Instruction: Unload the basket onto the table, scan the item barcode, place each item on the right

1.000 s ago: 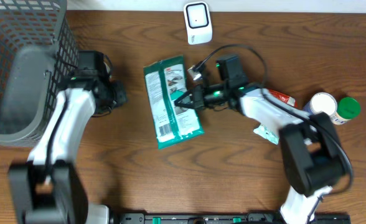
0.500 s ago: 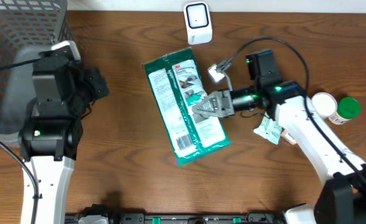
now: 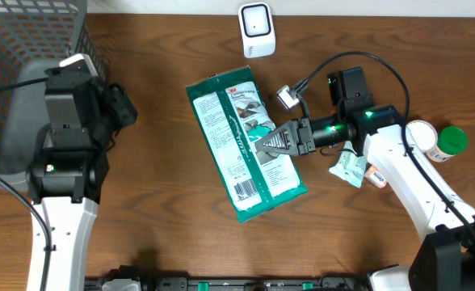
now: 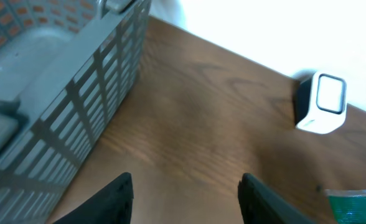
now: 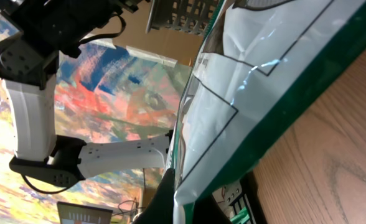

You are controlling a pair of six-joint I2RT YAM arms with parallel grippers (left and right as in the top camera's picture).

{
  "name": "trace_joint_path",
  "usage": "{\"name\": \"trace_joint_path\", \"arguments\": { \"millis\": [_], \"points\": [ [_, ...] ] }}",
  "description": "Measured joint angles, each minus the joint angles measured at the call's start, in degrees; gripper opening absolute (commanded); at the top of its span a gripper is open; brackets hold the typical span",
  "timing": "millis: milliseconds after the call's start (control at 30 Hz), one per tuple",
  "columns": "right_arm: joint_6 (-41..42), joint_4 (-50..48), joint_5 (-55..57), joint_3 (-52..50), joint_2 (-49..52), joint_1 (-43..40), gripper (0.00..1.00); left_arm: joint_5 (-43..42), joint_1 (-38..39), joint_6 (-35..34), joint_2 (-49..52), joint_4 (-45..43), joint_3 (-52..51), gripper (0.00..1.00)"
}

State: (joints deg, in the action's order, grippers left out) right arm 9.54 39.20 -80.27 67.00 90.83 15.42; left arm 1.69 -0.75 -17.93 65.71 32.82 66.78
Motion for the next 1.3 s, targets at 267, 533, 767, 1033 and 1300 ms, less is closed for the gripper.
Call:
{"name": "trace_joint_path", "arguments": {
  "millis": [267, 533, 767, 1033, 1300],
  "points": [
    [-0.15, 0.39, -0.33, 0.00, 0.00, 0.00, 0.01, 0.26, 0.00, 0.02, 2.14, 1.09, 0.00, 0.65],
    [-0.17, 0.42, -0.33, 0.00, 0.00, 0.00, 0.01, 0.26, 0.00, 0.00, 2.21, 1.22, 0.00, 0.66],
    [-0.13, 0.42, -0.31, 0.00, 0.00, 0.00, 0.01, 0.26, 0.00, 0.00, 2.21, 1.22, 0.00, 0.73],
    [5.16, -2.80, 4.81, 0.17, -0.37, 0.00, 0.01, 0.42, 0.00, -0.02, 2.21, 1.73, 0.00, 0.81],
    [5.11, 16.00, 21.79, 17.51, -2.36, 0.09, 0.01, 0.42, 0.00, 0.00, 2.21, 1.70, 0.00, 0.82]
  ]
}}
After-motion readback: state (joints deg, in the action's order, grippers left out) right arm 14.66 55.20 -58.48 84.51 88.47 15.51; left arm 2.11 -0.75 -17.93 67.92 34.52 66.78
